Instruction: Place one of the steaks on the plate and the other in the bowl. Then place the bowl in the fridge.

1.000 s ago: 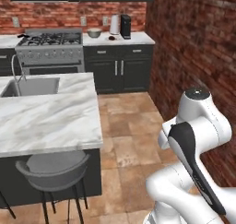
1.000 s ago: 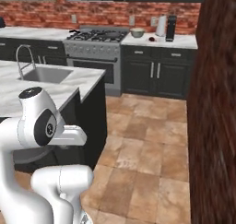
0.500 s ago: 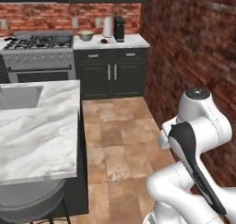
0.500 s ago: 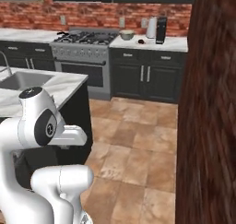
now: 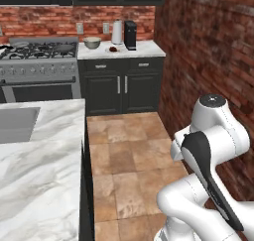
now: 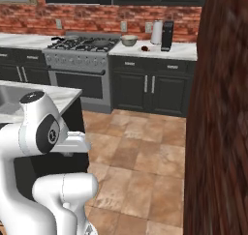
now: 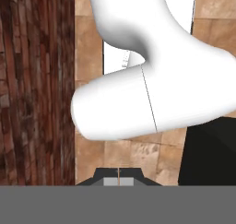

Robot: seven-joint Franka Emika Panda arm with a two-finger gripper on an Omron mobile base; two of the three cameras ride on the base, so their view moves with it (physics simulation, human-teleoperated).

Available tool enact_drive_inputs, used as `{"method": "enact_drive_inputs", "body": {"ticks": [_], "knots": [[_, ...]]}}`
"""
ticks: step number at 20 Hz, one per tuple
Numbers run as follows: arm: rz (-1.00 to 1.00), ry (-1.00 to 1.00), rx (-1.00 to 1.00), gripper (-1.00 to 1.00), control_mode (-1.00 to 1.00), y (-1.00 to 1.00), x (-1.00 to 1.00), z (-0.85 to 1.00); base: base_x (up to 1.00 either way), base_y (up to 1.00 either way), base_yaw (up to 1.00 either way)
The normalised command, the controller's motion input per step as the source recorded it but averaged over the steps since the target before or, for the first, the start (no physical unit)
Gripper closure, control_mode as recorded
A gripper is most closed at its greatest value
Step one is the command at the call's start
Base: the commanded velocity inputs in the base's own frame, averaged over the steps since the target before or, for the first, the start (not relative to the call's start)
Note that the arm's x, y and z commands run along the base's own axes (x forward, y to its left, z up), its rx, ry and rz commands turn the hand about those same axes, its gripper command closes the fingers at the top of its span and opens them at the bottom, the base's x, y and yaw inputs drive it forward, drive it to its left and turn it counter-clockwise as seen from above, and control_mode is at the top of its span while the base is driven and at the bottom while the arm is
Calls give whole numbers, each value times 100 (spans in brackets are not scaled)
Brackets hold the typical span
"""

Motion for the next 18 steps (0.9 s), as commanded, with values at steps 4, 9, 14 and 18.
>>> {"method": "enact_drive_inputs", "body": {"ticks": [4,9,14,18], "knots": [[0,0,0,100,100,0,0,0,73,-4,0],[0,0,0,100,100,0,0,0,68,-10,0],[0,0,0,100,100,0,0,0,67,-6,-6],[0,0,0,100,100,0,0,0,68,0,-11]]}}
